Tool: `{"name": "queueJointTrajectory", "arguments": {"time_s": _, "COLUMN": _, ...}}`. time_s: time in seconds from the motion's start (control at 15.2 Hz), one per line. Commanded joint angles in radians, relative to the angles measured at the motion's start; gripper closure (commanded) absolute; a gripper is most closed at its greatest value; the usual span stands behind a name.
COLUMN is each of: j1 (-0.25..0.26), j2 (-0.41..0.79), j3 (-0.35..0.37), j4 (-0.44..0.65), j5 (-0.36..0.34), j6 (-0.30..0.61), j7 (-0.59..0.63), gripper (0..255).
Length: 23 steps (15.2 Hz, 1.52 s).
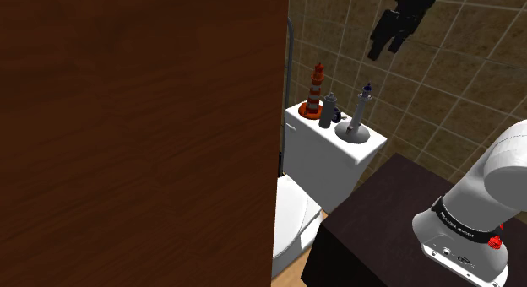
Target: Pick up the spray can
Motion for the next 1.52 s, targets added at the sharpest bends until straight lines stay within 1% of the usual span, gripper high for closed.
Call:
{"name": "queueJointTrajectory", "arguments": {"time_s": 0.0, "j1": 0.000, "j2": 0.000, "j3": 0.000, "j4": 0.000, "j5": 0.000, "j6": 0.000, "j7": 0.000, "gripper": 0}}
{"name": "queueJointTrajectory", "arguments": {"time_s": 0.26, "j1": -0.005, "j2": 0.015, "j3": -0.086, "j4": -0.089, "j5": -0.027, "j6": 0.123, "j7": -0.116, "gripper": 0}}
{"name": "queueJointTrajectory", "arguments": {"time_s": 0.46, "j1": -0.009, "j2": 0.049, "j3": -0.153, "j4": -0.138, "j5": -0.044, "j6": 0.218, "j7": -0.206, "gripper": 0}}
{"name": "queueJointTrajectory", "arguments": {"time_s": 0.73, "j1": -0.008, "j2": 0.124, "j3": -0.248, "j4": -0.178, "j5": -0.056, "j6": 0.348, "j7": -0.330, "gripper": 0}}
{"name": "queueJointTrajectory", "arguments": {"time_s": 0.92, "j1": 0.003, "j2": 0.203, "j3": -0.323, "j4": -0.188, "j5": -0.051, "j6": 0.445, "j7": -0.430, "gripper": 0}}
{"name": "queueJointTrajectory", "arguments": {"time_s": 1.19, "j1": 0.037, "j2": 0.332, "j3": -0.430, "j4": -0.172, "j5": -0.014, "j6": 0.566, "j7": -0.579, "gripper": 0}}
{"name": "queueJointTrajectory", "arguments": {"time_s": 1.32, "j1": 0.065, "j2": 0.406, "j3": -0.487, "j4": -0.153, "j5": 0.024, "j6": 0.619, "j7": -0.665, "gripper": 0}}
{"name": "queueJointTrajectory", "arguments": {"time_s": 1.45, "j1": 0.100, "j2": 0.485, "j3": -0.547, "j4": -0.125, "j5": 0.079, "j6": 0.665, "j7": -0.760, "gripper": 0}}
